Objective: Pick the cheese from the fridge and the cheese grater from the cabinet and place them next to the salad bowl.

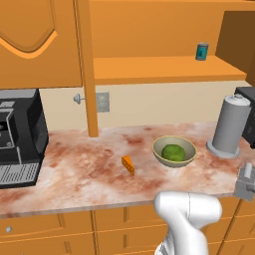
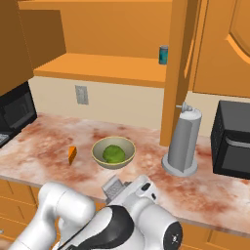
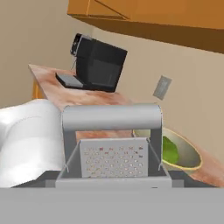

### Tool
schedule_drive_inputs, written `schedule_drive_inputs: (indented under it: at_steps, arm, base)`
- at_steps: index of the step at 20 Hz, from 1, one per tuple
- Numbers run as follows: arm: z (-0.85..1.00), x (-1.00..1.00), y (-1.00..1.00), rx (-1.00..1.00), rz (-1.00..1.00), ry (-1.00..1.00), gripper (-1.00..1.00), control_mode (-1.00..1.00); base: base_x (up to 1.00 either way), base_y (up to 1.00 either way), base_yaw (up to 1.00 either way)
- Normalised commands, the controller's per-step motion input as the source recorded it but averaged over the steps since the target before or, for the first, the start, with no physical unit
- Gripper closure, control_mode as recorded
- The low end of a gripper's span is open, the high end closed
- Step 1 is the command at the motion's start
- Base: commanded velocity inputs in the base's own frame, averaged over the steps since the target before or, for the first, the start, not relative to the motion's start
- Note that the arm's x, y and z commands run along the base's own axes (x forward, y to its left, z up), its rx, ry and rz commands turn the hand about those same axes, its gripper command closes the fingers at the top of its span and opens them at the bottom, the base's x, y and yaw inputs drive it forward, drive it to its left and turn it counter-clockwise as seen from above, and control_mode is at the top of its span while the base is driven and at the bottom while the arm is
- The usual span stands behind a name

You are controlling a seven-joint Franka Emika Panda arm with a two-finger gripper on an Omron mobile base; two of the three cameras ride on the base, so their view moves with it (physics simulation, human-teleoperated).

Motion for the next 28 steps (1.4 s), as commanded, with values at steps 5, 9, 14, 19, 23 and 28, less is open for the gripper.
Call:
schedule_drive_inputs:
  at_steps: [5,9,14,19,23,28]
  arm:
    - [0.0,0.25,-0.07,0.18,0.1,-0.1,1.0,-1.0]
    - [0.0,0.32,0.0,0.01,-0.05,0.0,1.0,-1.0]
    - [0.0,0.47,0.05,0.0,-0.1,0.0,1.0,-1.0]
    - [-0.03,0.44,0.02,0.08,-0.01,0.05,1.0,-1.0]
    - [-0.1,0.25,0.0,0.13,0.0,0.05,1.0,-1.0]
    - [-0.13,0.24,0.01,0.02,0.0,0.02,1.0,-1.0]
  base:
    - [0.0,0.0,0.0]
    - [0.0,0.0,0.0]
    - [0.0,0.0,0.0]
    - [0.0,0.0,0.0]
    - [0.0,0.0,0.0]
    - [0.0,0.0,0.0]
